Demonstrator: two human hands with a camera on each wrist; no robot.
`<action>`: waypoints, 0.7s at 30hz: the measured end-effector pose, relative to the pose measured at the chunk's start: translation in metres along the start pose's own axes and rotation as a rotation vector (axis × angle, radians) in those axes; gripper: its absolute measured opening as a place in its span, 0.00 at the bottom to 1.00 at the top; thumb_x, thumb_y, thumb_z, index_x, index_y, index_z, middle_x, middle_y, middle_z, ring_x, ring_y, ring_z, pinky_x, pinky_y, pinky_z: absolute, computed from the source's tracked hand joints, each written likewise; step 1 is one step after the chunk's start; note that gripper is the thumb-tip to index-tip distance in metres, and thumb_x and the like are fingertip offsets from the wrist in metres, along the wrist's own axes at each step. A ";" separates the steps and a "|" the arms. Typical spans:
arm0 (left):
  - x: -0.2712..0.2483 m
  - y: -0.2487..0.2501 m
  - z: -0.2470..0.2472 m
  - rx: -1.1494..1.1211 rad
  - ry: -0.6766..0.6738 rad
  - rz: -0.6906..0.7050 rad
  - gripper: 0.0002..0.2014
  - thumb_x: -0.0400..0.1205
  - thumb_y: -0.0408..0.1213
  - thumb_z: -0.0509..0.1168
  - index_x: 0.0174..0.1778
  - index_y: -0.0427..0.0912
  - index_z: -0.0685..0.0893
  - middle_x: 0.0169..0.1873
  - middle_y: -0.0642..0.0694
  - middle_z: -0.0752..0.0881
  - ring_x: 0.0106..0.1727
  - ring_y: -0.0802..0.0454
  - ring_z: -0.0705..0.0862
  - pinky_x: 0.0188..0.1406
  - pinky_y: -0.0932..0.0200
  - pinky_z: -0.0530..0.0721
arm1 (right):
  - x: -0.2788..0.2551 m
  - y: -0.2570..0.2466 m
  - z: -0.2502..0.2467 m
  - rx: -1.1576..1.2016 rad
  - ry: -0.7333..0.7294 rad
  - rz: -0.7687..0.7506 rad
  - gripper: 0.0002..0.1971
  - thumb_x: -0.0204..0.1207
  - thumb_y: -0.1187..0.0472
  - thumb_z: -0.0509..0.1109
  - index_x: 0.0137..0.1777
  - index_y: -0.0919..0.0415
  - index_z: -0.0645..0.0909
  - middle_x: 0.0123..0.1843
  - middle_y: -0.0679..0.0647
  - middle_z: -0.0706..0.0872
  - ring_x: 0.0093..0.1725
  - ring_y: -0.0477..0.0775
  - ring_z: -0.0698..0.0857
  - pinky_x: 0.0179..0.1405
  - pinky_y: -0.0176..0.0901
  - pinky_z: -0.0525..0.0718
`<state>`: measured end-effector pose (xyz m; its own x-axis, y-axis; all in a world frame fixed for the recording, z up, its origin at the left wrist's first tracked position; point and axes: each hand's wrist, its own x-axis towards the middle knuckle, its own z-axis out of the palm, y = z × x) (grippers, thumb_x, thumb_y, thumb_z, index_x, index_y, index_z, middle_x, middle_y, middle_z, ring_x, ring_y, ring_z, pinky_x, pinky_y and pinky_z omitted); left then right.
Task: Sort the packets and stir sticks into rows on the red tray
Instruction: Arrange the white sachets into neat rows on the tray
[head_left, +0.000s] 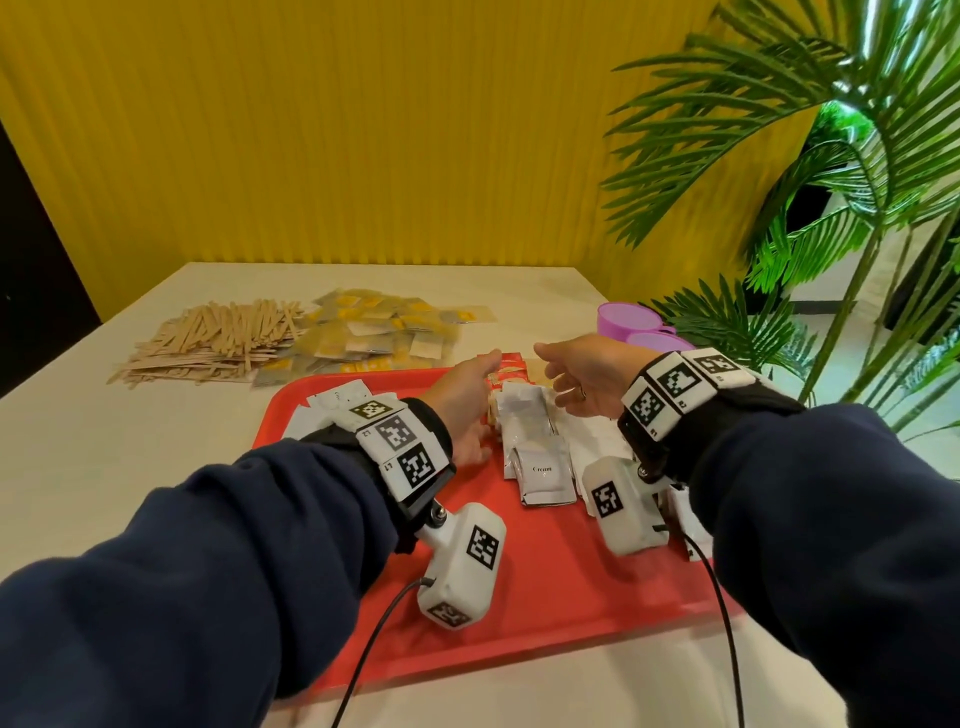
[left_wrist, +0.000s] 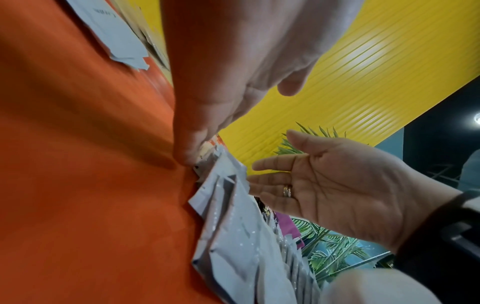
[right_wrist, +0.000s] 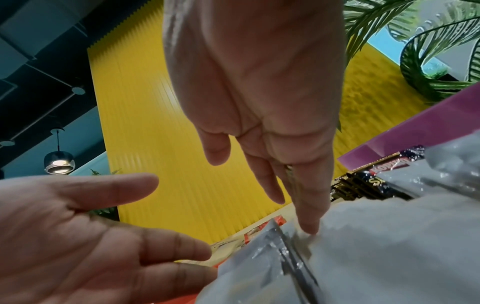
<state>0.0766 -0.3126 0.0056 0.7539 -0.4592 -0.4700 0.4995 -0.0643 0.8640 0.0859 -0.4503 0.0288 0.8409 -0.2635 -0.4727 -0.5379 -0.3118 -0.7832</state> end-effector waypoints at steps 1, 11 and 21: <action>0.003 -0.001 -0.001 0.001 0.018 0.009 0.31 0.85 0.57 0.46 0.81 0.44 0.57 0.78 0.47 0.66 0.78 0.48 0.63 0.75 0.51 0.56 | 0.000 0.000 0.000 0.012 -0.003 -0.002 0.24 0.83 0.49 0.59 0.69 0.68 0.70 0.46 0.58 0.70 0.52 0.57 0.72 0.53 0.45 0.73; 0.022 -0.003 -0.003 0.015 0.015 -0.022 0.34 0.84 0.59 0.45 0.82 0.44 0.55 0.81 0.47 0.59 0.80 0.50 0.60 0.79 0.48 0.55 | 0.002 -0.001 0.003 0.037 -0.075 0.032 0.19 0.83 0.45 0.57 0.39 0.62 0.70 0.40 0.56 0.76 0.37 0.53 0.76 0.38 0.43 0.74; 0.018 -0.006 0.005 -0.023 0.028 -0.002 0.29 0.85 0.56 0.49 0.76 0.41 0.67 0.70 0.42 0.77 0.65 0.49 0.78 0.57 0.56 0.76 | -0.010 0.001 0.005 0.053 -0.128 0.006 0.20 0.82 0.43 0.56 0.45 0.62 0.70 0.40 0.52 0.70 0.38 0.48 0.71 0.52 0.42 0.71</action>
<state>0.0844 -0.3249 -0.0070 0.7640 -0.4344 -0.4771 0.5109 -0.0444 0.8585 0.0769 -0.4434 0.0308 0.8402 -0.1452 -0.5224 -0.5419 -0.2606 -0.7990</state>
